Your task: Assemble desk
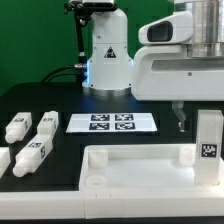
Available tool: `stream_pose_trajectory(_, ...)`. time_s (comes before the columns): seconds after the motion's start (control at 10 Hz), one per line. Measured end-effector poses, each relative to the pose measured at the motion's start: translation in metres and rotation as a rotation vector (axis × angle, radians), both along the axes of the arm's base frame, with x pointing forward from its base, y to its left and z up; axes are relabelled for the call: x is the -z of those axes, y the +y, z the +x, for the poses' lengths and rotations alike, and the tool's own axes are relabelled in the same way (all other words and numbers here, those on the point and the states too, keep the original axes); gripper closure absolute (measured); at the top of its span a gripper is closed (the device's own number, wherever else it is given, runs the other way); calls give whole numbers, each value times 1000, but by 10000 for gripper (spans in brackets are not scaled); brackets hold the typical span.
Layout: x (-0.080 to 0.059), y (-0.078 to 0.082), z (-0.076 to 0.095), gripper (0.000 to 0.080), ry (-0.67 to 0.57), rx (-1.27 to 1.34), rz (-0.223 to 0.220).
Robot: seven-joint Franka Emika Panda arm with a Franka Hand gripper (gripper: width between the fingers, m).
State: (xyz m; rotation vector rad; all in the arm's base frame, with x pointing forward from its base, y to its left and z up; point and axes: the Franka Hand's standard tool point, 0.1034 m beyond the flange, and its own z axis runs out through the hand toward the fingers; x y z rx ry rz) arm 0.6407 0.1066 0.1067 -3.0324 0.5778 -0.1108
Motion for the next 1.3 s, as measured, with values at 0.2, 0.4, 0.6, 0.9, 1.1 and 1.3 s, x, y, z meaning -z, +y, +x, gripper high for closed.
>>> stream_pose_trajectory(0.2, 0, 0, 0, 515, 4, 97, 8)
stream_pose_trajectory(0.4, 1, 3, -2, 515, 21, 380, 31)
stream_pose_trajectory(0.6, 1, -2, -2, 515, 37, 646, 86)
stream_pose_trajectory(0.9, 1, -2, -3, 515, 64, 856, 133)
stream_pose_trajectory(1.1, 1, -3, -2, 515, 84, 1083, 158)
stream_pose_trajectory(1.3, 1, -2, -2, 515, 121, 1362, 215)
